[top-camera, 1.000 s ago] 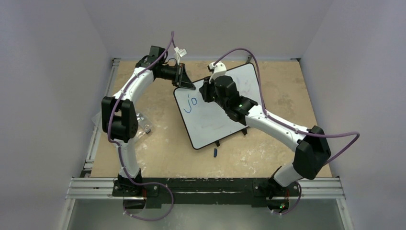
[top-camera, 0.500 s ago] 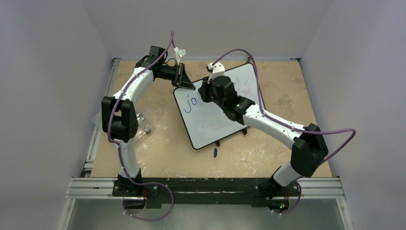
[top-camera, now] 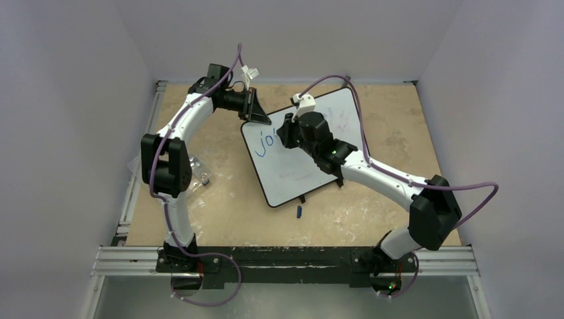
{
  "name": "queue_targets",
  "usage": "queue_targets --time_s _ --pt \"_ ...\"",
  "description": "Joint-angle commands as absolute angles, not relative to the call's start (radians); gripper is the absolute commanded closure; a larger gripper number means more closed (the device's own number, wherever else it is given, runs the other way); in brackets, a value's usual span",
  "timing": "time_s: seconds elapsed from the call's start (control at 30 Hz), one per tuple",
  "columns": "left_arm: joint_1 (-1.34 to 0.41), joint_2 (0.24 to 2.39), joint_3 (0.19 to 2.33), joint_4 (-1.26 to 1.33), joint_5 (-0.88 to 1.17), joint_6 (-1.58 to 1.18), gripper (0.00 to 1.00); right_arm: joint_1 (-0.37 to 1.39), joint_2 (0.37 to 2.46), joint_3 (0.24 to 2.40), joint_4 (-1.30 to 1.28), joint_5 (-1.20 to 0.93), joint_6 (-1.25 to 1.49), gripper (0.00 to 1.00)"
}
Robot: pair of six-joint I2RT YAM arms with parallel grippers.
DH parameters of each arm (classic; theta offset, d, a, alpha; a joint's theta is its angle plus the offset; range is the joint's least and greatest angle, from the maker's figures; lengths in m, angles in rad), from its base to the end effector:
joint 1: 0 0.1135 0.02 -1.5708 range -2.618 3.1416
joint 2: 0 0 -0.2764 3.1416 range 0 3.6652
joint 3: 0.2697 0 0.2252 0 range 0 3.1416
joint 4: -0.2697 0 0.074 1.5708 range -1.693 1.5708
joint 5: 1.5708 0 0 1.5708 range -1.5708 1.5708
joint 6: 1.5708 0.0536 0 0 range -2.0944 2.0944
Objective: Write a sentence on the whiteboard
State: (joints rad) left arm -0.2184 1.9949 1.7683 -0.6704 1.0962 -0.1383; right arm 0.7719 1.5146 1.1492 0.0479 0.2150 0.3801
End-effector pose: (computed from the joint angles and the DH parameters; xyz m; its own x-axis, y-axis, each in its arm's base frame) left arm 0.3999 -0.1376 0.2981 -0.8440 0.1228 -0.5222 0.5295 0.3461 -0.7745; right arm 0.2578 0.2350 0.3285 -0.4067 0.1100 -0.9069 -0.4149 0.8622 0.2906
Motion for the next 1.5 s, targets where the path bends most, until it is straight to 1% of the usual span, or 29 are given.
queue_targets --time_s 0.0,0.63,1.07,1.47 --pt "-0.235 1.923 1.785 -0.650 1.160 -0.138 1.00 0.769 1.493 1.117 0.016 0.207 0.390 1.00" --pt "-0.235 1.918 1.782 -0.653 1.157 -0.138 1.00 0.739 1.495 1.164 -0.053 0.279 0.387 1.00" --pt "-0.235 1.921 1.782 -0.651 1.160 -0.138 1.00 0.695 1.560 1.265 -0.057 0.235 0.374 1.00" --pt "-0.236 1.918 1.780 -0.639 1.158 -0.153 1.00 0.693 1.574 1.277 -0.043 0.193 0.375 1.00"
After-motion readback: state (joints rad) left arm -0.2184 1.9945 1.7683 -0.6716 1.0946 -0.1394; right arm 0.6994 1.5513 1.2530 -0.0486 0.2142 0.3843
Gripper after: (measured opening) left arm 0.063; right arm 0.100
